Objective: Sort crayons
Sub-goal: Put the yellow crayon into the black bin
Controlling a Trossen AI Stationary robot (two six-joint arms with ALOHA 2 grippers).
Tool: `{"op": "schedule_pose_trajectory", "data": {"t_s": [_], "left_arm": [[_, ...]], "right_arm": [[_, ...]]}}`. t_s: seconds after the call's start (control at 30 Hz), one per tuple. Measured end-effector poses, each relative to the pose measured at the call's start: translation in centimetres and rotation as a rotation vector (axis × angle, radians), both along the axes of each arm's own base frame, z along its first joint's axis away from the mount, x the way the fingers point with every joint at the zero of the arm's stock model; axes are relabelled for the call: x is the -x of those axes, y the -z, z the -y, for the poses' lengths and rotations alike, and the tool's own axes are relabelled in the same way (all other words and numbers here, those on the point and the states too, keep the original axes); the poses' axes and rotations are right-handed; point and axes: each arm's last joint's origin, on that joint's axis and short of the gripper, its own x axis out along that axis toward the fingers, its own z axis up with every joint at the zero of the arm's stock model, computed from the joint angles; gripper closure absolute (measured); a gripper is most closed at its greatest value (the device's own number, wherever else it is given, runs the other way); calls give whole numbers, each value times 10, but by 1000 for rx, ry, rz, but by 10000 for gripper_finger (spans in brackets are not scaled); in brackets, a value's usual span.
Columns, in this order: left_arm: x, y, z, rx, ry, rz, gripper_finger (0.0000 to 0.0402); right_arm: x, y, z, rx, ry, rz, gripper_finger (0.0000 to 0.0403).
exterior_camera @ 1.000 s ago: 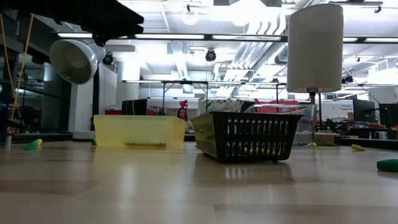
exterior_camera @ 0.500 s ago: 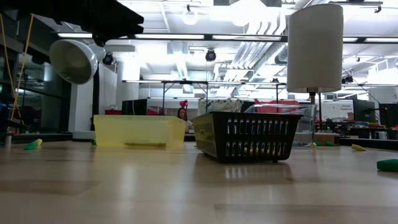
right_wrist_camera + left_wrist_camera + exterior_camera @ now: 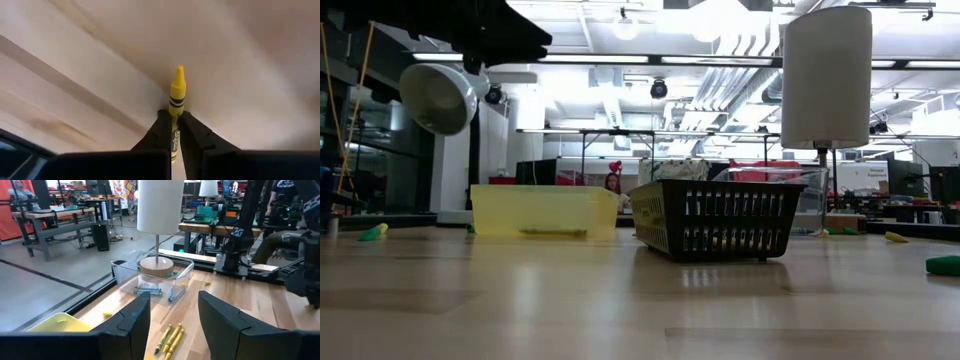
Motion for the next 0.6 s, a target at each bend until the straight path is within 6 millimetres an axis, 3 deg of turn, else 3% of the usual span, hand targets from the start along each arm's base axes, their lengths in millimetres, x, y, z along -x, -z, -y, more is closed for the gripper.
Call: {"op": "schedule_pose_trajectory", "data": {"t_s": [0.2, 0.37, 0.47, 0.6], "left_arm": [[0, -1, 0, -11, 1, 2, 247], [0, -2, 0, -24, 2, 3, 247], [0, -1, 0, -23, 16, 2, 247], [-1, -2, 1, -14, 48, 6, 247]], "right_arm": [[-12, -45, 4, 99, -98, 309, 401], [-29, -80, -1, 152, -269, 734, 401], [-40, -87, -5, 189, -352, 919, 402], [-59, -81, -4, 241, -426, 1091, 402]]}}
